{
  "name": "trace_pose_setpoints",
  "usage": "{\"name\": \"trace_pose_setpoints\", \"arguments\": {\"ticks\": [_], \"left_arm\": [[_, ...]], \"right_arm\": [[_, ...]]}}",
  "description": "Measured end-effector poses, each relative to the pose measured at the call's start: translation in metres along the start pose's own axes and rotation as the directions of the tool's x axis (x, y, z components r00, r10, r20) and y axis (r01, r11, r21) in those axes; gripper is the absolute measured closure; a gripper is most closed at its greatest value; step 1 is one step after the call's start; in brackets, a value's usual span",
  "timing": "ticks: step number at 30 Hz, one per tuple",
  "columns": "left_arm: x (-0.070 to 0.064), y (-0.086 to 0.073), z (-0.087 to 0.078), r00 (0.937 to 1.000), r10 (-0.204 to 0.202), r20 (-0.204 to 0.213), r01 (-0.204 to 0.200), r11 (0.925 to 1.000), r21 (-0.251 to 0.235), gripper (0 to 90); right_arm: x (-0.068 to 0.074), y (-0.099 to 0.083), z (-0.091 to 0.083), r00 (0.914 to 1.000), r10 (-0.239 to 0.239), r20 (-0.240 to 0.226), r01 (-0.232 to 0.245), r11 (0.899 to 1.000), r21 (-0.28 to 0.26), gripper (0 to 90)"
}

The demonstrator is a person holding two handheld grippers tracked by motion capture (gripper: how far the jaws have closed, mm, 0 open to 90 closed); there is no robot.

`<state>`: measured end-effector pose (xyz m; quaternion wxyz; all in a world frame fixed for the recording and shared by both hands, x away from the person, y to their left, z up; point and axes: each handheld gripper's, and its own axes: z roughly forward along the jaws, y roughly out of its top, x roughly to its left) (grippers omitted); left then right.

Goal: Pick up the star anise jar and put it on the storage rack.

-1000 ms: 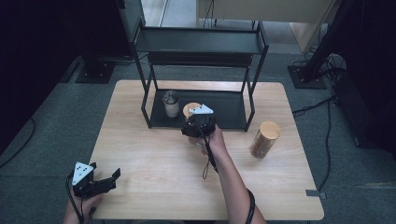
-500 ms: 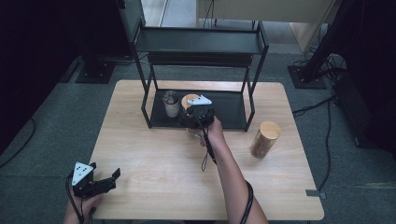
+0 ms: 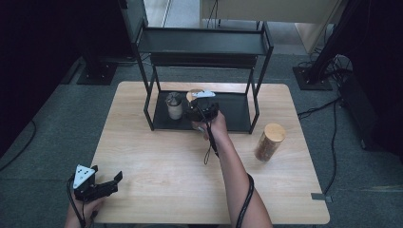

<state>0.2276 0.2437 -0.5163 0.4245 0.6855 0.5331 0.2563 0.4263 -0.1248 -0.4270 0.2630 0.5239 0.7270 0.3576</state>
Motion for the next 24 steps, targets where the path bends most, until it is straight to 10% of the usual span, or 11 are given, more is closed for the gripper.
{"name": "trace_pose_setpoints", "arguments": {"ticks": [24], "left_arm": [[0.000, 0.000, 0.000, 1.0000, 0.001, 0.007, -0.001, 1.0000, 0.002, 0.0]], "right_arm": [[0.002, -0.005, 0.027, 0.9998, 0.020, 0.004, -0.020, 1.000, 0.002, 24.7]]}}
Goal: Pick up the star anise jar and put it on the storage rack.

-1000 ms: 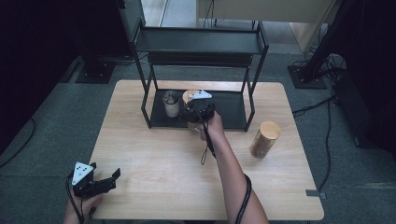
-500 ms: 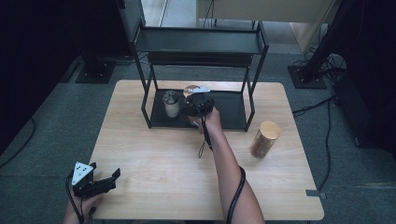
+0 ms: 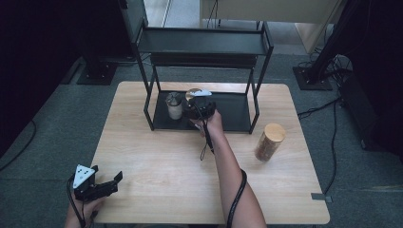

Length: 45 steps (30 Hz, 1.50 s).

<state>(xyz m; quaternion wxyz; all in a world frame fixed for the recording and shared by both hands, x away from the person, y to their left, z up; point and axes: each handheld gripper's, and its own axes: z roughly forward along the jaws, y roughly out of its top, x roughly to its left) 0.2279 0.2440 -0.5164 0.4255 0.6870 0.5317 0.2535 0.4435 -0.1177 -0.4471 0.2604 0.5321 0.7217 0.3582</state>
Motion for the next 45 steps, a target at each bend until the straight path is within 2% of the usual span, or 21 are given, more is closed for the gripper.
{"name": "trace_pose_setpoints", "arguments": {"ticks": [3, 9, 12, 17, 28, 37, 45], "left_arm": [[0.000, 0.000, 0.000, 1.0000, 0.001, -0.002, -0.001, 1.0000, 0.000, 0.0], [0.000, 0.000, 0.000, 1.0000, 0.002, -0.003, -0.002, 1.0000, -0.002, 0.1], [0.000, 0.000, 0.000, 1.0000, 0.002, -0.004, -0.002, 1.0000, -0.002, 0.0], [-0.001, 0.000, 0.000, 1.0000, 0.005, -0.004, -0.005, 1.0000, -0.001, 0.1], [-0.001, 0.000, 0.000, 0.9999, 0.013, -0.007, -0.013, 0.9999, 0.000, 0.1], [-0.002, 0.000, 0.000, 0.9997, 0.020, -0.010, -0.020, 0.9998, 0.002, 0.1], [-0.002, 0.000, 0.000, 0.9997, 0.021, -0.012, -0.021, 0.9998, 0.001, 0.0]], "right_arm": [[0.000, -0.002, -0.002, 1.0000, -0.005, 0.002, 0.005, 1.000, -0.004, 17.5], [-0.002, -0.009, -0.006, 0.9973, -0.008, -0.073, 0.007, 1.000, -0.008, 4.2], [-0.002, -0.016, -0.008, 0.9961, -0.016, -0.086, 0.016, 1.000, -0.006, 0.7], [-0.004, -0.028, -0.010, 0.9963, 0.007, -0.085, -0.007, 1.000, -0.001, 0.0], [0.000, -0.054, -0.014, 0.9960, -0.001, -0.089, 0.002, 1.000, 0.007, 0.0], [0.000, -0.072, -0.020, 0.9954, 0.013, -0.095, -0.013, 1.000, 0.001, 0.2], [-0.002, -0.091, -0.022, 0.9952, 0.015, -0.097, -0.013, 1.000, 0.023, 0.2]]}}
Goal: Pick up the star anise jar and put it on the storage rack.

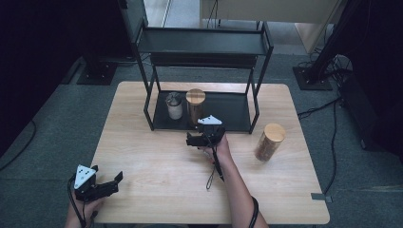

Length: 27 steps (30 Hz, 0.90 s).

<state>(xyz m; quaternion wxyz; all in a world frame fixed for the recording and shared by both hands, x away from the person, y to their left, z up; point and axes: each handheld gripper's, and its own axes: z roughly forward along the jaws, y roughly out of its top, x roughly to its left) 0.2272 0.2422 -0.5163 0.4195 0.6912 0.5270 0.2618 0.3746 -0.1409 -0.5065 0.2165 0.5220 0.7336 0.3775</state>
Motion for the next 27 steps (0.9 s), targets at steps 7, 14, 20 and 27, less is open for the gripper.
{"name": "trace_pose_setpoints", "arguments": {"ticks": [7, 14, 20, 27], "left_arm": [[0.000, 0.000, 0.000, 1.0000, 0.001, -0.003, -0.001, 1.0000, 0.003, 0.1], [-0.001, 0.000, 0.000, 1.0000, 0.001, -0.004, -0.001, 1.0000, 0.003, 0.0], [-0.001, 0.000, 0.000, 1.0000, 0.006, -0.005, -0.006, 1.0000, 0.007, 0.0], [-0.001, 0.000, 0.000, 1.0000, 0.007, -0.006, -0.007, 1.0000, 0.007, 0.0]], "right_arm": [[0.001, -0.012, -0.003, 1.0000, -0.006, 0.000, 0.006, 1.000, 0.004, 0.3], [-0.001, -0.021, -0.006, 1.0000, -0.006, 0.006, 0.006, 1.000, 0.012, 0.3], [0.001, -0.025, -0.012, 0.9998, -0.016, 0.014, 0.016, 1.000, 0.013, 0.3], [0.003, -0.032, -0.019, 0.9994, -0.026, 0.024, 0.026, 1.000, 0.007, 0.3]]}}
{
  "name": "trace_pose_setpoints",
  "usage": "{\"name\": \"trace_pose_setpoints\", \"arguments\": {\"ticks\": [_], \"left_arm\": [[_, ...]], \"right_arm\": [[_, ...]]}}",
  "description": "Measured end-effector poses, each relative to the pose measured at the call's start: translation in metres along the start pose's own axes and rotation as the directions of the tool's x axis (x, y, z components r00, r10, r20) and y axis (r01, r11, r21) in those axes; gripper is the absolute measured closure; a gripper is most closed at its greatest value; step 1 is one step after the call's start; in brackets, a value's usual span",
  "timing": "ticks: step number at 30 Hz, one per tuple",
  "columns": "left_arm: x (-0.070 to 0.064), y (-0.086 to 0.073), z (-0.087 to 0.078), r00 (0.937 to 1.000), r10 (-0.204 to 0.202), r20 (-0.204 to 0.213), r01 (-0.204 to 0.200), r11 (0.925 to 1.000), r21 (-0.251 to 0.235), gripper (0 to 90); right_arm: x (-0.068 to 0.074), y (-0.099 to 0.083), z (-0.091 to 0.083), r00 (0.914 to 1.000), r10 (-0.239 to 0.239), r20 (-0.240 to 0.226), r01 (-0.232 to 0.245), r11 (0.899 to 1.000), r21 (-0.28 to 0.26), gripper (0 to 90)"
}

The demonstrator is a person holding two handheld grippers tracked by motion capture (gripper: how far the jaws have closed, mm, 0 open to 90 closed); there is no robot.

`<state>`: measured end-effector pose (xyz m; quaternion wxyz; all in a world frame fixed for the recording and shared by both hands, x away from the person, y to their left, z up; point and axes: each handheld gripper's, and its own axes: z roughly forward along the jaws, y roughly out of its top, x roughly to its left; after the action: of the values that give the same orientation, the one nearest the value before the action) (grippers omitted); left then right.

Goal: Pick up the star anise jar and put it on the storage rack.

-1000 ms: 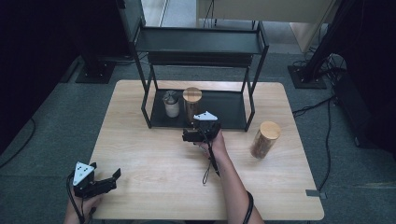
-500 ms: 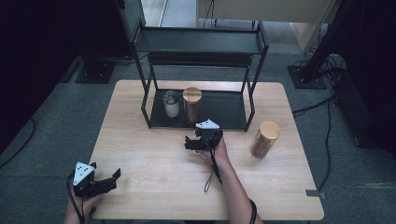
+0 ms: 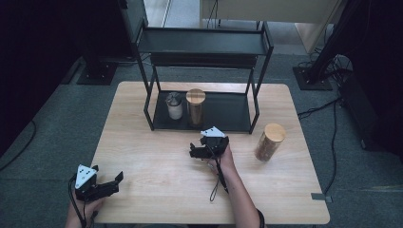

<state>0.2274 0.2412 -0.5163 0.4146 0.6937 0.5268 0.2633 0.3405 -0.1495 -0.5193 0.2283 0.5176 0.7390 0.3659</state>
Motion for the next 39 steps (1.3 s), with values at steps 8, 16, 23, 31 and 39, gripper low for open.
{"name": "trace_pose_setpoints", "arguments": {"ticks": [8, 16, 23, 31, 39], "left_arm": [[0.000, 0.000, 0.000, 1.0000, -0.002, -0.002, 0.002, 1.0000, -0.002, 0.0], [0.000, 0.000, 0.000, 1.0000, -0.003, 0.001, 0.003, 1.0000, -0.001, 0.0], [0.000, 0.000, 0.000, 1.0000, -0.003, -0.001, 0.003, 1.0000, -0.001, 0.1], [0.000, 0.000, 0.000, 1.0000, -0.001, 0.000, 0.001, 1.0000, -0.001, 0.0], [0.000, 0.000, 0.000, 1.0000, 0.002, 0.000, -0.002, 1.0000, 0.001, 0.0]], "right_arm": [[0.001, -0.007, -0.008, 0.9999, 0.000, 0.013, 0.000, 1.000, -0.003, 0.3], [0.003, -0.014, -0.017, 0.9996, -0.013, 0.023, 0.013, 1.000, -0.005, 0.3], [0.003, -0.021, -0.024, 0.9996, -0.011, 0.025, 0.011, 1.000, -0.007, 0.3], [0.003, -0.027, -0.031, 0.9996, -0.013, 0.025, 0.013, 1.000, -0.012, 0.3], [0.003, -0.034, -0.041, 0.9994, -0.023, 0.025, 0.023, 1.000, -0.018, 0.3]]}}
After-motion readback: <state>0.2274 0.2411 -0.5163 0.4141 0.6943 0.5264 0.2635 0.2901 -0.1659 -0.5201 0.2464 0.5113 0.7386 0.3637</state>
